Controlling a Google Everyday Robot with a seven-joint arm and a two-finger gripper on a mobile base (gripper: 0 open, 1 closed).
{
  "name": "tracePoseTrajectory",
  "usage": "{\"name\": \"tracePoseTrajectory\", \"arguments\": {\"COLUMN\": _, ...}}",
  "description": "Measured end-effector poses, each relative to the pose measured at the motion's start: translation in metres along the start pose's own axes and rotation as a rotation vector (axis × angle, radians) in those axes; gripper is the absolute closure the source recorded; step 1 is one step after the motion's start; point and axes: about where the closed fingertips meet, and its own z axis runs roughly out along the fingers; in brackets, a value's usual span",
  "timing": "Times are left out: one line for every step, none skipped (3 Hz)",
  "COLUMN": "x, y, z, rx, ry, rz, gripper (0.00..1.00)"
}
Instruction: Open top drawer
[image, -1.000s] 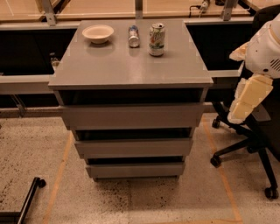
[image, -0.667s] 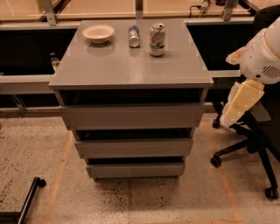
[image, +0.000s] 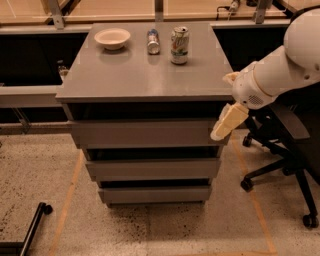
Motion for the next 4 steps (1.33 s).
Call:
{"name": "tracePoseTrajectory", "arguments": {"x": 0.001, "y": 0.000, "z": 0.002, "rx": -0.002, "ry": -0.001, "rz": 0.002, "gripper": 0.00}}
{"name": "tracePoseTrajectory", "arguments": {"x": 0.005, "y": 0.007, "z": 0.005, "rx": -0.019, "ry": 0.013, "rz": 0.011, "gripper": 0.00}}
{"name": "tracePoseTrajectory", "arguments": {"x": 0.006, "y": 0.013, "z": 0.025, "rx": -0.036, "ry": -0.024, "rz": 0.030, "gripper": 0.00}}
{"name": "tracePoseTrajectory", "arguments": {"x": 0.007, "y": 0.014, "z": 0.052, "rx": -0.058, "ry": -0.064, "rz": 0.049, "gripper": 0.00}}
